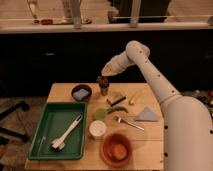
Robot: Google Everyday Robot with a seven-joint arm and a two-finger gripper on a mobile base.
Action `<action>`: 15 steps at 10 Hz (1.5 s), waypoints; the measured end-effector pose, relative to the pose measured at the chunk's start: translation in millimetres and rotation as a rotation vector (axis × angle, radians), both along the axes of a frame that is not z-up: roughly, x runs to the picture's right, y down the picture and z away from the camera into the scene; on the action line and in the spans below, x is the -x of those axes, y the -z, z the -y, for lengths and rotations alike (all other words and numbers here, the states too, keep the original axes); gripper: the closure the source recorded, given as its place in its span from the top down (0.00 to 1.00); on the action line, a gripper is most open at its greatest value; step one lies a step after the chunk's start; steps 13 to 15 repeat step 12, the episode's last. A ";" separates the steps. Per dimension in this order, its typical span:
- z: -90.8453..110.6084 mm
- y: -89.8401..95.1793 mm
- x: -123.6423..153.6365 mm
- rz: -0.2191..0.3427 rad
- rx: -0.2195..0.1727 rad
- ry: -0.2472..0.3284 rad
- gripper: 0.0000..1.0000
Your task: Place grapes in metal cup
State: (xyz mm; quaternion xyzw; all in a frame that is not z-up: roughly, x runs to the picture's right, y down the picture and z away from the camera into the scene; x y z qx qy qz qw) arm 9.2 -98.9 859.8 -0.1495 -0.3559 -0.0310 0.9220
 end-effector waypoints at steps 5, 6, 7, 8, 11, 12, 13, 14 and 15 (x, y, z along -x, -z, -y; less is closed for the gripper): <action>5.5 5.5 -6.5 0.002 -0.001 -0.036 0.60; 6.4 5.4 -6.8 0.007 0.000 -0.041 0.68; 6.8 4.2 -7.8 0.014 0.001 -0.045 0.78; 7.1 3.3 -9.3 0.019 0.002 -0.050 0.80; 5.8 -1.1 -11.9 0.031 0.004 -0.061 0.80; 6.1 -1.3 -11.2 0.036 0.002 -0.061 0.80; 6.1 -1.3 -11.2 0.036 0.002 -0.061 0.80; 6.1 -1.3 -11.2 0.036 0.002 -0.061 0.80; 6.1 -1.3 -11.2 0.036 0.002 -0.061 0.80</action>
